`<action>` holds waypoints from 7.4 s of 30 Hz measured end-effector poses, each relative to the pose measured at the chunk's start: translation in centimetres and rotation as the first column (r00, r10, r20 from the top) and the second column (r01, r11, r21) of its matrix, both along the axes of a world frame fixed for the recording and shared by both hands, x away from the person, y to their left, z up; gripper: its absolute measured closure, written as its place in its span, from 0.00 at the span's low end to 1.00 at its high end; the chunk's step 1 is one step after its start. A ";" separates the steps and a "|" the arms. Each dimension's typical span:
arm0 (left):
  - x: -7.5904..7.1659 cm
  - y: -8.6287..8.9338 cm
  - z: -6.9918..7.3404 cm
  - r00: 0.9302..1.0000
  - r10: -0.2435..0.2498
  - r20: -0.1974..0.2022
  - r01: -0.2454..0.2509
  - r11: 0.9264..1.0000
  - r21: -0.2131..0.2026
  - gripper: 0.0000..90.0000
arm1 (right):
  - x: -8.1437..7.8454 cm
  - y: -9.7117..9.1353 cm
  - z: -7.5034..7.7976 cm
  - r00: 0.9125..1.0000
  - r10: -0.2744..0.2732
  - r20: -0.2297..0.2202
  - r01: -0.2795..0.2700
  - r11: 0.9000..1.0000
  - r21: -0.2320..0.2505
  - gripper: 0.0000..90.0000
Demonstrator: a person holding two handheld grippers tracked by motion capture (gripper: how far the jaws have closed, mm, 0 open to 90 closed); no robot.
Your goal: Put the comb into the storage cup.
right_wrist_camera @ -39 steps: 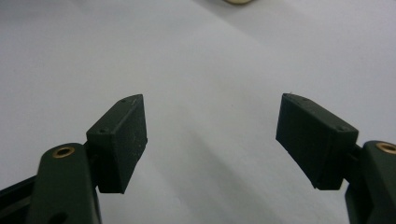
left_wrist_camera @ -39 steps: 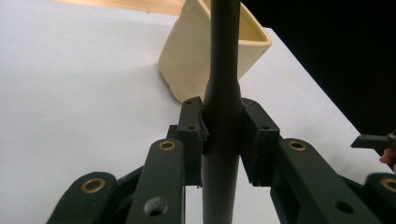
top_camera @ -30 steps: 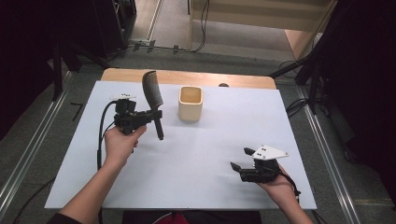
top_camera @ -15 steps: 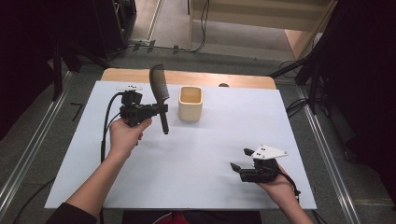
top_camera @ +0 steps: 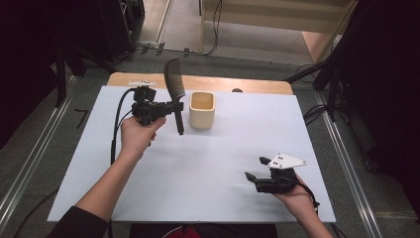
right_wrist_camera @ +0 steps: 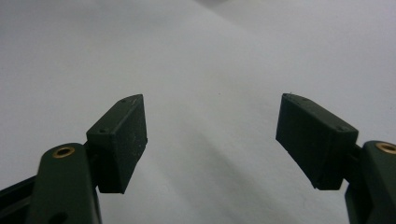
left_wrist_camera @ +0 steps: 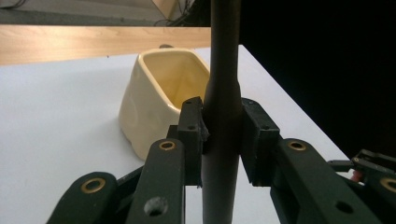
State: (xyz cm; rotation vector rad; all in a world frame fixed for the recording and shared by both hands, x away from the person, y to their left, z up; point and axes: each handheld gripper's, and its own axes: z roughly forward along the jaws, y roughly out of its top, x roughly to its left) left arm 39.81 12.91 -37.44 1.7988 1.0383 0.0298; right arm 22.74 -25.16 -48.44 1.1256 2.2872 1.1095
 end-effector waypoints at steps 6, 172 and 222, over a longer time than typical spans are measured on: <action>0.4 -0.6 0.9 1.000 -0.003 0.016 0.003 1.000 0.000 0.81 | 0.0 0.1 0.0 1.000 0.003 -0.001 -0.003 1.000 0.003 0.26; 4.9 -2.1 -2.0 0.999 -0.024 0.037 0.024 0.999 0.025 0.35 | 0.0 0.0 0.6 1.000 -0.007 0.023 0.007 1.000 -0.004 0.26; -1.0 2.5 -3.8 0.992 -0.125 -0.014 0.125 0.990 0.071 0.35 | 0.2 0.3 0.5 1.000 0.007 0.018 -0.006 1.000 -0.015 0.26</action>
